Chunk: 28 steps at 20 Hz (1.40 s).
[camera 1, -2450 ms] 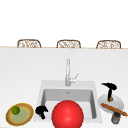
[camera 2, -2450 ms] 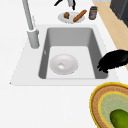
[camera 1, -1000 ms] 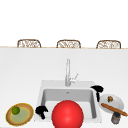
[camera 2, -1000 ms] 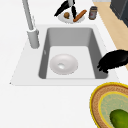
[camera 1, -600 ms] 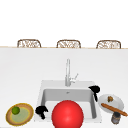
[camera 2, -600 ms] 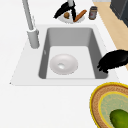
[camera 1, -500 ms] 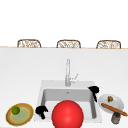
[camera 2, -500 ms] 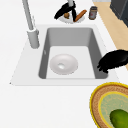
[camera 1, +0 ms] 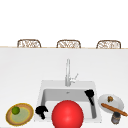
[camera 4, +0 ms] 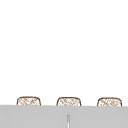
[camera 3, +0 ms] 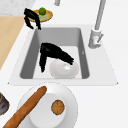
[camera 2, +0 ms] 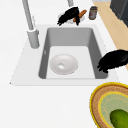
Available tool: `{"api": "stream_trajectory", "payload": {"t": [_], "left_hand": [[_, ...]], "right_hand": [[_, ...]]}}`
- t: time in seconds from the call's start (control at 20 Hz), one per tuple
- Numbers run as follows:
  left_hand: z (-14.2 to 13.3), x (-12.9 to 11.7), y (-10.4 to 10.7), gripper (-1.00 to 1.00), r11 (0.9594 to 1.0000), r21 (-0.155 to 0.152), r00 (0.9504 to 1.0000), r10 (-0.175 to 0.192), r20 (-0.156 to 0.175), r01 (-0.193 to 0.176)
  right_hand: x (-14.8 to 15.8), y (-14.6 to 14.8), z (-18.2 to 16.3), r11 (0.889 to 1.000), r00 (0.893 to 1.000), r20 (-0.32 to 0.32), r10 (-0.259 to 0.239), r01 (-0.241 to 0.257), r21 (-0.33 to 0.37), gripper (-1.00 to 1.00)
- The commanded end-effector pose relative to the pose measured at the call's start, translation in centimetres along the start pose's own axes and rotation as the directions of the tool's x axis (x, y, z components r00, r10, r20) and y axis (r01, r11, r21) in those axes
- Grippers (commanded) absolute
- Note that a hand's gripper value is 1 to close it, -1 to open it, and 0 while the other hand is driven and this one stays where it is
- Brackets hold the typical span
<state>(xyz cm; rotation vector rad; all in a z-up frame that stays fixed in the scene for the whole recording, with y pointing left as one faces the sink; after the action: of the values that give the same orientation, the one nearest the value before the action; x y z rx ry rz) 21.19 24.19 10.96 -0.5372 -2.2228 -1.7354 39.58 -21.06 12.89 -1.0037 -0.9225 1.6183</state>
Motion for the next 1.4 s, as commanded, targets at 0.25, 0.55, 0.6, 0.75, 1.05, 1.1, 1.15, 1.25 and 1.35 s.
{"api": "stream_trajectory", "payload": {"t": [0.25,0.55,0.6,0.75,1.05,1.1,1.15,1.25,1.35], "left_hand": [[0.0,0.0,0.0,0.00,1.0000,0.000,1.0000,0.000,0.000,0.000],[0.0,0.0,0.0,0.00,1.0000,0.000,1.0000,0.000,0.000,0.000],[0.0,0.0,0.0,0.00,1.0000,0.000,1.0000,0.000,0.000,0.000],[0.0,0.0,0.0,0.00,1.0000,0.000,1.0000,0.000,0.000,0.000],[0.0,0.0,0.0,0.00,1.0000,0.000,1.0000,0.000,0.000,0.000],[0.0,0.0,0.0,0.00,1.0000,0.000,1.0000,0.000,0.000,0.000],[0.0,0.0,0.0,0.00,1.0000,0.000,1.0000,0.000,0.000,0.000],[0.0,0.0,0.0,0.00,1.0000,0.000,1.0000,0.000,0.000,0.000],[0.0,0.0,0.0,0.00,1.0000,0.000,1.0000,0.000,0.000,0.000]], "right_hand": [[4.2,-2.0,-0.7,0.998,0.998,-0.029,0.058,-0.057,0.036,-1.00],[5.4,-4.9,-0.6,1.000,0.998,-0.063,-0.003,0.004,0.014,-1.00],[5.5,-5.5,-0.5,1.000,0.998,-0.064,-0.002,0.002,0.004,-1.00],[5.8,-7.3,-0.5,1.000,0.997,-0.071,0.000,-0.002,-0.031,-1.00],[5.7,-10.9,0.2,0.997,0.997,-0.077,0.011,-0.017,-0.081,-1.00],[5.5,-11.5,0.4,0.995,0.997,-0.072,0.015,-0.021,-0.094,-1.00],[5.4,-12.1,0.6,0.994,0.997,-0.069,0.017,-0.024,-0.106,-1.00],[5.4,-13.4,0.8,0.991,0.998,-0.061,0.023,-0.031,-0.130,-1.00],[5.3,-14.8,0.7,0.988,0.998,-0.060,0.028,-0.037,-0.152,-1.00]]}}
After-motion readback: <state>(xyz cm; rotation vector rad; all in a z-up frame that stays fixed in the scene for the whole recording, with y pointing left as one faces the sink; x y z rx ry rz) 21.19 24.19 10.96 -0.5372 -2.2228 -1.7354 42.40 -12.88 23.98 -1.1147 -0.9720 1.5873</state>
